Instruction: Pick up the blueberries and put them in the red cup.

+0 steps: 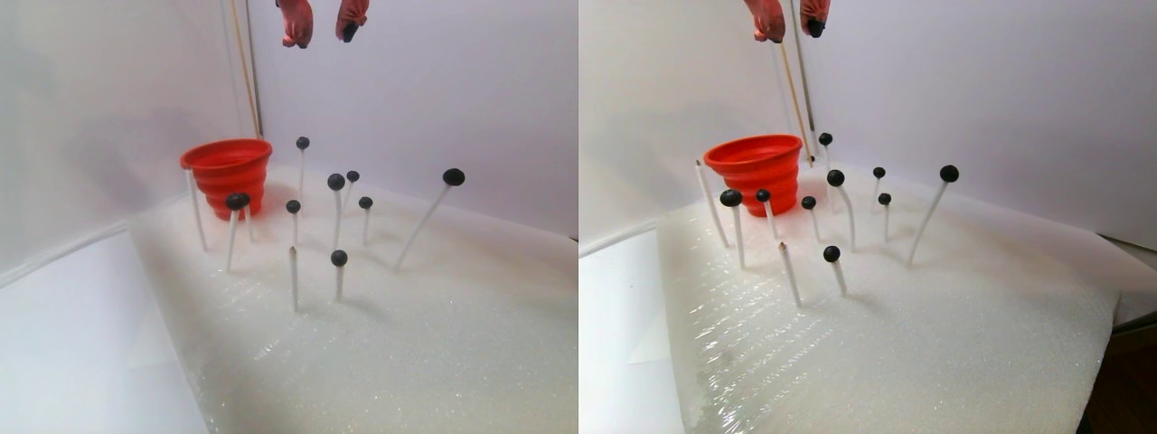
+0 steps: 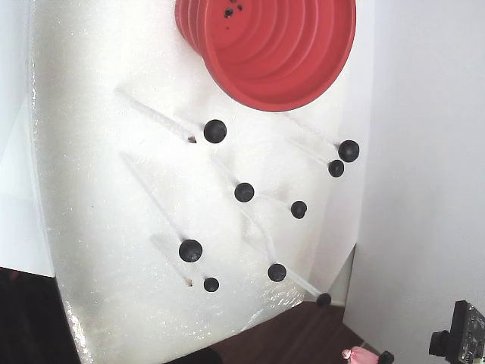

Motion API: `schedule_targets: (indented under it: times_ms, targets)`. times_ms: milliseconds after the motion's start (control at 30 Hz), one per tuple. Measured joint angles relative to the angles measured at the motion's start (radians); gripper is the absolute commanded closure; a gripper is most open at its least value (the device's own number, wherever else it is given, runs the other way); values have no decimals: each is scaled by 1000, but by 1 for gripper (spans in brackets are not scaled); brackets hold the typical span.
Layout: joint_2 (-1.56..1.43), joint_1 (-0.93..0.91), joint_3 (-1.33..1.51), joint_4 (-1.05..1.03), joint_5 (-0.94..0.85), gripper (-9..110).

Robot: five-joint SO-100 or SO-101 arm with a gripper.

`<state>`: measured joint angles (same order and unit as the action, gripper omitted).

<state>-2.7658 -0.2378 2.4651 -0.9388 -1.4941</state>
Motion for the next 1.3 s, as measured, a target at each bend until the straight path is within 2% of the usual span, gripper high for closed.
schedule_targets:
  times_ms: [1300]
  targets:
    - [242, 0, 112, 347, -104, 86]
